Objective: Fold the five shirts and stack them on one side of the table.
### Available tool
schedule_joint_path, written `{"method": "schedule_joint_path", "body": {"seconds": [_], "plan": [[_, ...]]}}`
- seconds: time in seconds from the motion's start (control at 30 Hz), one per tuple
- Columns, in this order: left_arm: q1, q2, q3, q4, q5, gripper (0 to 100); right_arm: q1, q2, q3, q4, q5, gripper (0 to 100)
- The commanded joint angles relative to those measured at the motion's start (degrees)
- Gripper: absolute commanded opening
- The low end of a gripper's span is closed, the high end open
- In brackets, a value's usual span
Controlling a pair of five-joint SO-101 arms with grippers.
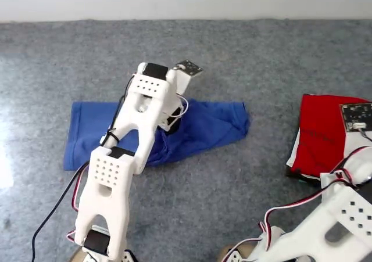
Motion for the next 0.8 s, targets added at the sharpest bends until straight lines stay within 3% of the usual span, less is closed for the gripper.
{"method": "schedule_joint_path", "body": {"seconds": [0.0,0.3,0.77], "plan": [[-0.4,-5.6,-2.1,1.2,-0.3,11,0.6,-1.0,0.1,2.2,0.5,0.9],[5.3,-10.4,-1.8,1.1,-0.3,11,0.6,-1.0,0.1,2.2,0.5,0.9],[3.0,-13.6,-1.9,1.2,-0.2,16,0.6,-1.0,0.1,2.2,0.5,0.9]]}}
